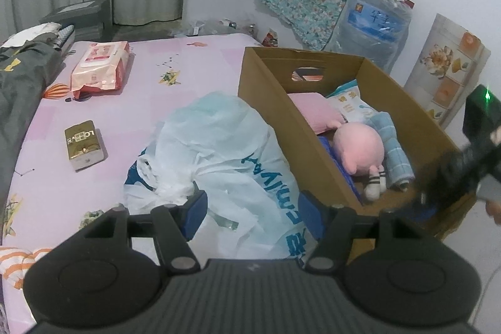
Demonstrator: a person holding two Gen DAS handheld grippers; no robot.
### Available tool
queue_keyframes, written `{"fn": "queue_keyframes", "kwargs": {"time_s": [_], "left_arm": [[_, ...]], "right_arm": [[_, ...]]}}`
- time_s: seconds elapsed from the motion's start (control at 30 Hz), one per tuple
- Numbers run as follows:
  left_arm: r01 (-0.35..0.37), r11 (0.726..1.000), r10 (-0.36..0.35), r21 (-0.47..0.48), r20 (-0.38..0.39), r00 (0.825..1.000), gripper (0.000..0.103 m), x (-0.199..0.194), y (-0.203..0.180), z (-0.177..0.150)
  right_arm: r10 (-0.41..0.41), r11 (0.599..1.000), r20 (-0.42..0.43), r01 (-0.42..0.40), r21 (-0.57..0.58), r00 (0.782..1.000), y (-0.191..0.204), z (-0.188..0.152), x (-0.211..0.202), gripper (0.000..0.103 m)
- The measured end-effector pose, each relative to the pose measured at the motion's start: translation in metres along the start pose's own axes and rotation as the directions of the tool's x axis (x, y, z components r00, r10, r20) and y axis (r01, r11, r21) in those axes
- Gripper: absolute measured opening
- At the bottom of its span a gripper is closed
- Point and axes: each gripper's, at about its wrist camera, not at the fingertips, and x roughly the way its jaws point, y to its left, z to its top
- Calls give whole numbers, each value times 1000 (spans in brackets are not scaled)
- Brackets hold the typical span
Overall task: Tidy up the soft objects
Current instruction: 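Lower the yogurt cup into the box beside the pink plush toy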
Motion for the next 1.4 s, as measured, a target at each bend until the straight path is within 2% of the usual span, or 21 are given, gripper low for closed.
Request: {"fn": "queue_keyframes", "kwargs": {"time_s": [0.17,0.23,0.27,0.3,0.4,0.47,0.53,0.63,0.73,0.87,0.9,1.03,1.1,1.2,1.27,1.33,1.4], "left_arm": [[1,1000,0,-6,8,1000,65,-2,0,0],[1,1000,-1,-8,9,1000,65,-2,0,0],[1,1000,-1,-9,8,1000,66,-2,1,-1],[1,1000,-1,-12,8,1000,66,-2,2,-1],[5,1000,-5,-23,6,1000,66,-1,5,-1],[6,1000,-6,-29,1,1000,66,0,8,-1],[11,999,-11,-34,-1,1000,66,1,9,-1],[18,999,-18,-39,-4,1000,66,4,10,-1],[17,999,-18,-37,-10,1000,66,6,10,-2],[18,999,-18,-40,-18,1000,66,8,10,-3],[18,999,-19,-41,-18,1000,66,8,10,-3],[18,999,-18,-37,-17,1000,66,8,10,-3],[17,999,-17,-36,-16,1000,66,9,8,-3],[14,999,-15,-34,-18,1000,66,10,6,-2],[12,999,-13,-32,-19,1000,66,11,3,-3],[8,1000,-9,-30,-18,1000,66,10,2,-3],[5,999,-6,-32,-16,1000,66,10,2,-3]], "right_arm": [[-135,988,-112,125,-91,985,12,3,29,78],[-158,984,-146,143,-107,977,12,7,40,72],[-164,983,-160,148,-110,973,14,10,46,58],[-149,986,-171,134,-100,974,12,10,49,50],[-135,989,-131,126,-74,982,13,8,42,50],[-45,998,-102,48,27,994,2,9,29,50],[77,980,-70,-62,191,995,-17,9,19,50],[128,945,8,-124,302,992,-35,6,8,50],[206,876,61,-211,433,977,-61,2,9,51],[222,846,94,-239,476,971,-77,2,3,54],[220,845,110,-246,476,969,-78,4,-1,58],[202,865,178,-261,429,963,-73,7,-26,64],[184,897,176,-238,371,967,-68,9,-40,68],[122,957,107,-146,250,987,-50,10,-45,77],[39,991,42,-44,123,998,-31,4,-40,80],[-54,998,-30,53,-27,998,-14,3,-38,81],[-102,987,-88,90,-136,991,-3,2,-37,81]]}}
